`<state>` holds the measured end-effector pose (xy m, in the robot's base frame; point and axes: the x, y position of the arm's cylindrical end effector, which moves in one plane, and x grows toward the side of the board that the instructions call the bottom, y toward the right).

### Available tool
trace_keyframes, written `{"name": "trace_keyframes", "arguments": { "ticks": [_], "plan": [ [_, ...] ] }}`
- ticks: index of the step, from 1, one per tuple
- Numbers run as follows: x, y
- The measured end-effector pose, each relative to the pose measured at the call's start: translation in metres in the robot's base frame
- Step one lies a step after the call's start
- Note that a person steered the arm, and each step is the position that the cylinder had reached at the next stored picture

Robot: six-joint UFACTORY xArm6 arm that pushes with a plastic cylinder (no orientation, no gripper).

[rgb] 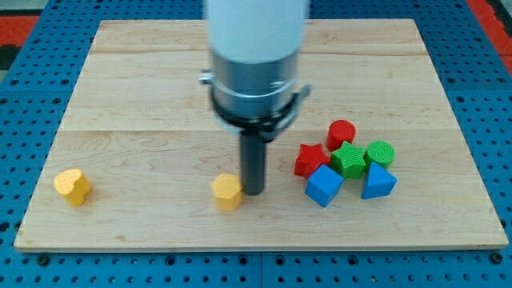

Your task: Move the yellow hexagon close to the yellow heart

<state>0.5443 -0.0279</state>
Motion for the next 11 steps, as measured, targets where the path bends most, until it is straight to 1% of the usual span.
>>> {"name": "trace_keyframes", "arguments": {
  "ticks": [1, 2, 3, 4, 5, 7, 10, 11],
  "plan": [
    [0.016, -0.009],
    [0.019, -0.043],
    [0.010, -0.115],
    [-0.017, -0.138],
    [-0.058, -0.130],
    [-0.058, -0.138],
    [-0.045, -0.151],
    [-0.051, -0.151]
  ]
}}
